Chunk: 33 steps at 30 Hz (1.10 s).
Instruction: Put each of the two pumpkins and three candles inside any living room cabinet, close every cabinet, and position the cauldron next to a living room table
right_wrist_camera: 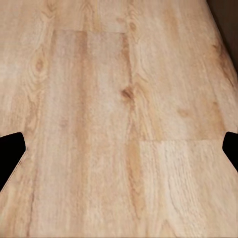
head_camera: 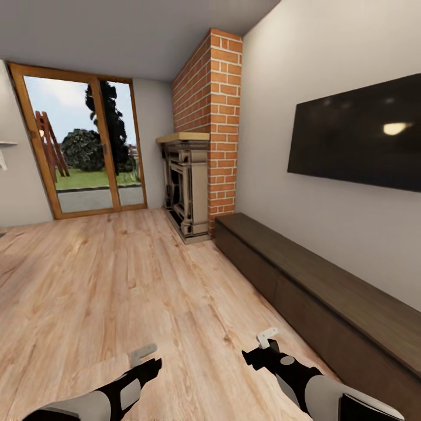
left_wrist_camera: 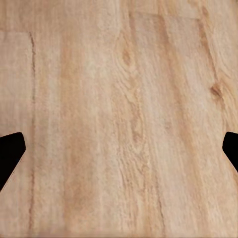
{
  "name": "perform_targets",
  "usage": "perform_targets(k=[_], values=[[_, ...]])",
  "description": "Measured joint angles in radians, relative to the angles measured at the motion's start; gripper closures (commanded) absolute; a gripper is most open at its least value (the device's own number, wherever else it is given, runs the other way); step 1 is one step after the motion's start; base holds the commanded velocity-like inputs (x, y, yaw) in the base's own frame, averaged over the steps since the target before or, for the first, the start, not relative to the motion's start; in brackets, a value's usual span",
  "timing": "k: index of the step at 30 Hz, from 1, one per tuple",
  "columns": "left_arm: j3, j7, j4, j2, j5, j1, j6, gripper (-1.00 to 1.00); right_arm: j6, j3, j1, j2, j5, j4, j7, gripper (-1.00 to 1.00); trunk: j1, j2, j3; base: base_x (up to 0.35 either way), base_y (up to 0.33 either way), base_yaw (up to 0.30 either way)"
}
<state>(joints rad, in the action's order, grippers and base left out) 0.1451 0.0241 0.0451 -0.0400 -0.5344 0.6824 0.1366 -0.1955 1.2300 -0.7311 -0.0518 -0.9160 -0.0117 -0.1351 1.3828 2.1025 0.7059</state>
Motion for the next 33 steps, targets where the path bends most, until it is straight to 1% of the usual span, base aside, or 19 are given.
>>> perform_targets(k=[6,11,28,33], values=[[0.0,0.0,0.0,0.0,0.0,0.0,0.0,-1.0,0.001,0.001,0.0,0.0,0.006,0.0,0.0,-1.0,0.0,0.0,-0.006,-0.005,0.0,0.233],[0.0,0.0,0.0,0.0,0.0,0.0,0.0,-1.0,0.0,0.0,0.0,0.0,0.055,0.0,0.0,-1.0,0.0,0.0,-0.011,0.0,0.0,0.233],[0.0,-0.004,-0.001,0.001,0.0,0.0,0.0,-1.0,0.001,0.0,0.0,0.0,0.061,0.0,0.001,-1.0,0.0,0.0,-0.028,0.0,0.0,0.238],[0.0,-0.007,-0.001,0.001,0.0,0.0,0.001,-1.0,0.001,0.0,0.0,0.0,0.061,0.0,0.001,-1.0,0.0,0.0,-0.029,0.0,0.0,0.27]])
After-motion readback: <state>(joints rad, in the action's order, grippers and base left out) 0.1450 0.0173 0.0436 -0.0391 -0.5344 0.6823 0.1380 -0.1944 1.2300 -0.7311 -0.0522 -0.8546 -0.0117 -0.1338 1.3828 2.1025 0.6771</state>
